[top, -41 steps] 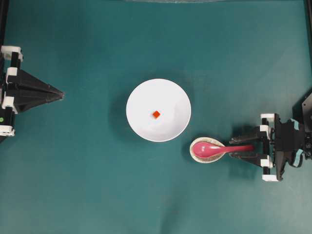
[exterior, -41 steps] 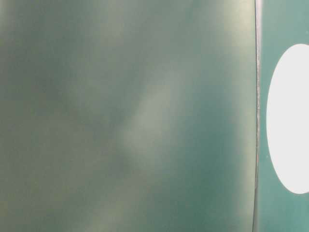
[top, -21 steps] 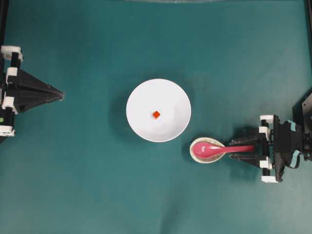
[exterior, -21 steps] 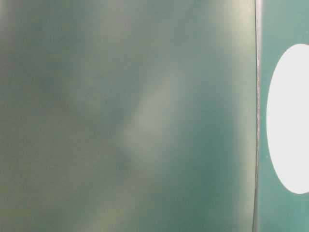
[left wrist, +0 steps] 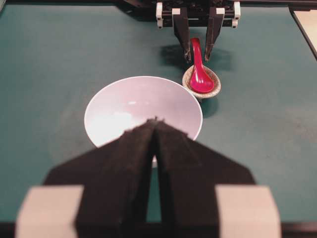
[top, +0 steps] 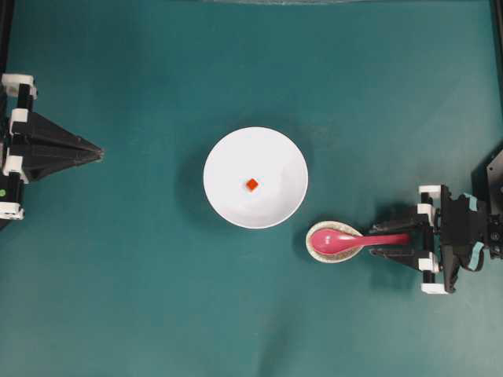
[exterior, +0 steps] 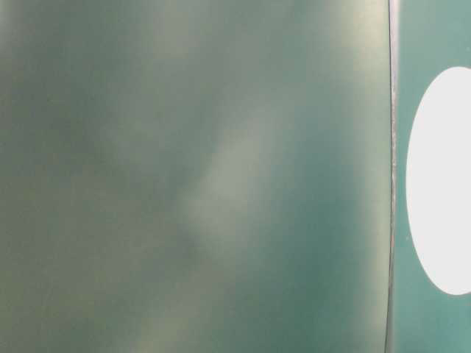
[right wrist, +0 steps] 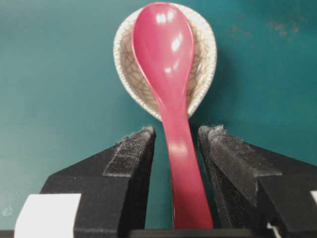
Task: Grip the spoon and scoop the red block from the bowl with right arm.
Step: 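Close the right gripper on the pink spoon handle, then lift the pink spoon with the right gripper and carry it over the bowl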
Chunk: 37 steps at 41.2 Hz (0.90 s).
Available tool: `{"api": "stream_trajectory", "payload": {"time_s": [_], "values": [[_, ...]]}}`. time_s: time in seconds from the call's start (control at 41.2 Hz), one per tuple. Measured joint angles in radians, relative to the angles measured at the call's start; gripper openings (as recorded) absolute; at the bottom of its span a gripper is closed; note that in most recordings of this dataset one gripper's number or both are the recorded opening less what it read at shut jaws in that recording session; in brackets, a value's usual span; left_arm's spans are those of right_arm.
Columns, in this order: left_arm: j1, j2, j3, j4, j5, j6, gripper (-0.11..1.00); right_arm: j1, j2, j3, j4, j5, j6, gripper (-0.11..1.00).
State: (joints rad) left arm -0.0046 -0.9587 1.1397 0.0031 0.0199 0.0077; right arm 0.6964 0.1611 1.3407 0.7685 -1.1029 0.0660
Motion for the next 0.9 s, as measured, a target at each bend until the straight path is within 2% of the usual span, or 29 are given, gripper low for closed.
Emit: {"api": "stream_trajectory", "payload": {"time_s": [0.364,0.461,0.655,0.898], "values": [[-0.002,0.0,0.0,0.0,0.0,0.0,0.0,0.002,0.0,0.0,0.0,-0.015,0.0,0.47],[0.0,-0.002,0.0,0.002,0.0,0.0,0.0,0.002,0.0,0.0,0.0,-0.015,0.0,0.42],[0.0,0.0,0.0,0.0,0.0,0.0,0.0,0.002,0.0,0.0,0.0,-0.015,0.0,0.24],[0.0,0.0,0.0,0.0,0.0,0.0,0.0,0.0,0.0,0.002,0.0,-0.015,0.0,0.24]]}}
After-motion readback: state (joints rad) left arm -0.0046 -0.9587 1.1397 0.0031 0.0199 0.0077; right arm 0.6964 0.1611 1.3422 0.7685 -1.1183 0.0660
